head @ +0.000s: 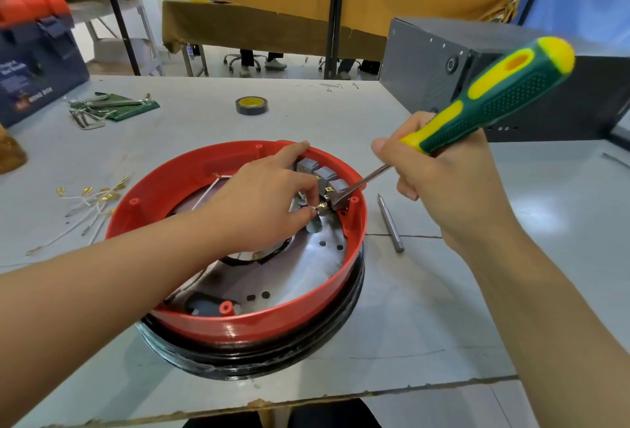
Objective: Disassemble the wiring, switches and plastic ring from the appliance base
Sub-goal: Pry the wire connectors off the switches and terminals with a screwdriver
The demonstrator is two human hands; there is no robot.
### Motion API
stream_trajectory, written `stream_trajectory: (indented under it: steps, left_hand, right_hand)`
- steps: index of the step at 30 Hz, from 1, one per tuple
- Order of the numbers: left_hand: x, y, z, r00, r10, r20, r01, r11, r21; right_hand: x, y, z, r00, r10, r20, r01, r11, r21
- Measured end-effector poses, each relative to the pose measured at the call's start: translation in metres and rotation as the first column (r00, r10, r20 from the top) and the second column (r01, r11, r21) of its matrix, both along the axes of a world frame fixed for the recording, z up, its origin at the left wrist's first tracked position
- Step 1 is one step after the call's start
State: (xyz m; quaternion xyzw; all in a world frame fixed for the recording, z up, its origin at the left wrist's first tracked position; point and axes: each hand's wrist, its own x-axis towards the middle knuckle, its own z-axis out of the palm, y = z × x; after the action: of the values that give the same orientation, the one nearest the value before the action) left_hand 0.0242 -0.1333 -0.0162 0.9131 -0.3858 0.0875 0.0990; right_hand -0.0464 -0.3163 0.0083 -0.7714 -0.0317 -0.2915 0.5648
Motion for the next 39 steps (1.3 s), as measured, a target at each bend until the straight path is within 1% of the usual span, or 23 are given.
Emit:
stream_trajectory:
  steps: [4,8,9,12,14,20,26,31,36,39]
  left_hand:
    - [0.0,0.0,-0.001,1.0,-0.007,-0.004,0.007,1.0,-0.015]
    - [0.001,-0.001,-0.002,1.0,-0.008,-0.003,0.008,1.0,-0.016]
    - [0.001,-0.001,-0.002,1.0,-0.008,-0.001,0.008,1.0,-0.016]
    - [0.001,0.0,-0.002,1.0,-0.017,0.006,0.017,1.0,-0.02]
    - [0.001,0.0,-0.002,1.0,-0.022,0.007,0.022,0.999,-0.024]
    - [0.001,0.0,-0.002,1.0,-0.021,0.008,0.021,0.999,-0.027]
    - [0.0,0.001,-0.002,0.999,-0.032,0.04,0.033,0.999,-0.011]
    - [0.0,0.0,-0.001,0.999,-0.035,0.036,0.036,0.999,-0.013]
    - [0.0,0.0,-0.001,0.999,-0.032,0.03,0.032,0.999,-0.004]
    - [0.0,0.0,0.0,0.999,-0.026,0.025,0.026,1.0,0.002]
  right_hand:
    - [-0.007,0.002,-0.002,1.0,0.011,0.0,-0.011,0.993,-0.121]
    - [-0.016,0.004,0.0,1.0,0.018,-0.008,-0.02,0.96,-0.281]
    - [-0.016,0.004,0.0,1.0,0.019,-0.013,-0.022,0.956,-0.294]
    - [-0.018,0.005,0.002,0.998,0.04,-0.055,-0.054,0.962,-0.268]
    - [-0.018,0.006,0.003,0.997,0.037,-0.067,-0.055,0.955,-0.293]
    - [-0.017,0.011,0.0,1.0,-0.003,-0.018,-0.004,0.939,-0.343]
    - [-0.015,0.007,-0.005,1.0,-0.004,-0.014,-0.001,0.96,-0.28]
    - [-0.011,0.006,-0.008,1.0,0.004,0.003,-0.003,0.972,-0.234]
    - [-0.003,-0.002,-0.015,0.999,0.022,-0.045,-0.025,0.997,-0.074]
    - [-0.002,-0.001,-0.017,0.999,0.029,-0.029,-0.031,0.996,-0.079]
